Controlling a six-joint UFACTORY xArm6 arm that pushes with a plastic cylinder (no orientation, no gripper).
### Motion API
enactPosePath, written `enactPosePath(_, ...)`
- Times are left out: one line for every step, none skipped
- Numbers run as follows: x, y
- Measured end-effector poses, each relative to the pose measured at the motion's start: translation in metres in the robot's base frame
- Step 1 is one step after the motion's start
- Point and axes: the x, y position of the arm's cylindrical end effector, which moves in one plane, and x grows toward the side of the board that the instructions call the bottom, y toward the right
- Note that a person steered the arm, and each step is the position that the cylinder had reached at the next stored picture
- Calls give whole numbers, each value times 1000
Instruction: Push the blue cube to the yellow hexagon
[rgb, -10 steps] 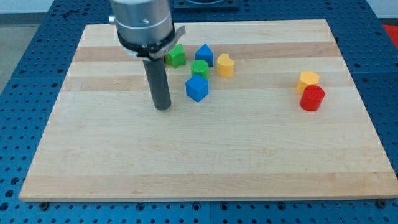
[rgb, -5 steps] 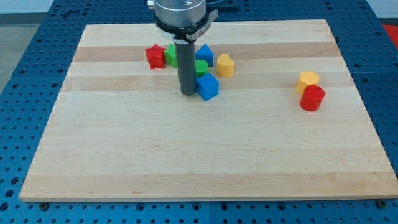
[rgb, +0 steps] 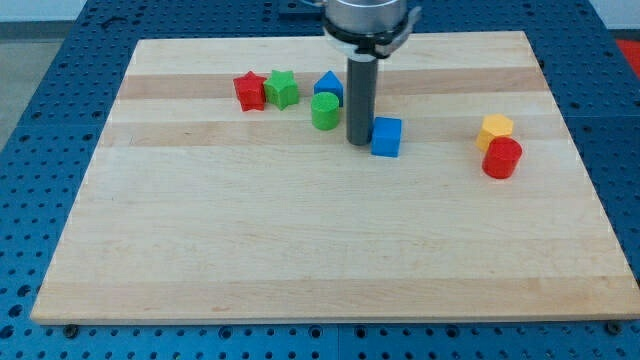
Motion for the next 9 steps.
enactPosePath(9,7)
enactPosePath(26,11)
enactPosePath(28,31)
enactPosePath(19,53)
enactPosePath(12,59)
enactPosePath(17,45)
enactPosePath(11,36)
enactPosePath(-13,44)
enactPosePath(-20,65)
